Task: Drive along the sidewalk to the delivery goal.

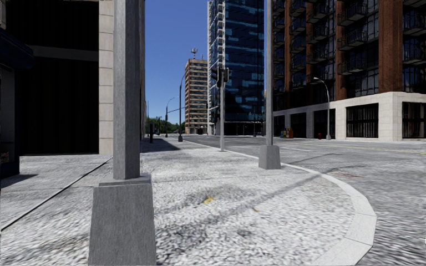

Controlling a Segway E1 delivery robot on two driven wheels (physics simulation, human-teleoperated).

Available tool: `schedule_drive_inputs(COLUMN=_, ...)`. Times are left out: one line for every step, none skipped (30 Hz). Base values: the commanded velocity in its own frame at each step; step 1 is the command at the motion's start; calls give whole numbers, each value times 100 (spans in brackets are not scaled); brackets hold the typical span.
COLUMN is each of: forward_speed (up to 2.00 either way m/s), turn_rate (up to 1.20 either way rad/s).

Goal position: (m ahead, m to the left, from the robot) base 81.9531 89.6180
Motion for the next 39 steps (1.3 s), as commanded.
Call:
schedule_drive_inputs(forward_speed=133, turn_rate=-60)
schedule_drive_inputs(forward_speed=129, turn_rate=-61)
schedule_drive_inputs(forward_speed=127, turn_rate=-61)
schedule_drive_inputs(forward_speed=126, turn_rate=-61)
schedule_drive_inputs(forward_speed=126, turn_rate=-61)
schedule_drive_inputs(forward_speed=125, turn_rate=-61)
schedule_drive_inputs(forward_speed=125, turn_rate=-55)
schedule_drive_inputs(forward_speed=124, turn_rate=-30)
schedule_drive_inputs(forward_speed=124, turn_rate=-30)
schedule_drive_inputs(forward_speed=124, turn_rate=-23)
schedule_drive_inputs(forward_speed=124, turn_rate=-21)
schedule_drive_inputs(forward_speed=124, turn_rate=-20)
schedule_drive_inputs(forward_speed=124, turn_rate=-13)
schedule_drive_inputs(forward_speed=124, turn_rate=-13)
schedule_drive_inputs(forward_speed=124, turn_rate=0)
schedule_drive_inputs(forward_speed=124, turn_rate=0)
schedule_drive_inputs(forward_speed=124, turn_rate=0)
schedule_drive_inputs(forward_speed=124, turn_rate=0)
schedule_drive_inputs(forward_speed=124, turn_rate=0)
schedule_drive_inputs(forward_speed=124, turn_rate=0)
schedule_drive_inputs(forward_speed=124, turn_rate=0)
schedule_drive_inputs(forward_speed=124, turn_rate=0)
schedule_drive_inputs(forward_speed=124, turn_rate=0)
schedule_drive_inputs(forward_speed=124, turn_rate=0)
schedule_drive_inputs(forward_speed=124, turn_rate=0)
schedule_drive_inputs(forward_speed=124, turn_rate=0)
schedule_drive_inputs(forward_speed=124, turn_rate=0)
schedule_drive_inputs(forward_speed=124, turn_rate=0)
schedule_drive_inputs(forward_speed=124, turn_rate=0)
schedule_drive_inputs(forward_speed=124, turn_rate=0)
schedule_drive_inputs(forward_speed=124, turn_rate=0)
schedule_drive_inputs(forward_speed=124, turn_rate=0)
schedule_drive_inputs(forward_speed=124, turn_rate=0)
schedule_drive_inputs(forward_speed=124, turn_rate=0)
schedule_drive_inputs(forward_speed=124, turn_rate=9)
schedule_drive_inputs(forward_speed=124, turn_rate=24)
schedule_drive_inputs(forward_speed=124, turn_rate=24)
schedule_drive_inputs(forward_speed=124, turn_rate=29)
schedule_drive_inputs(forward_speed=124, turn_rate=30)
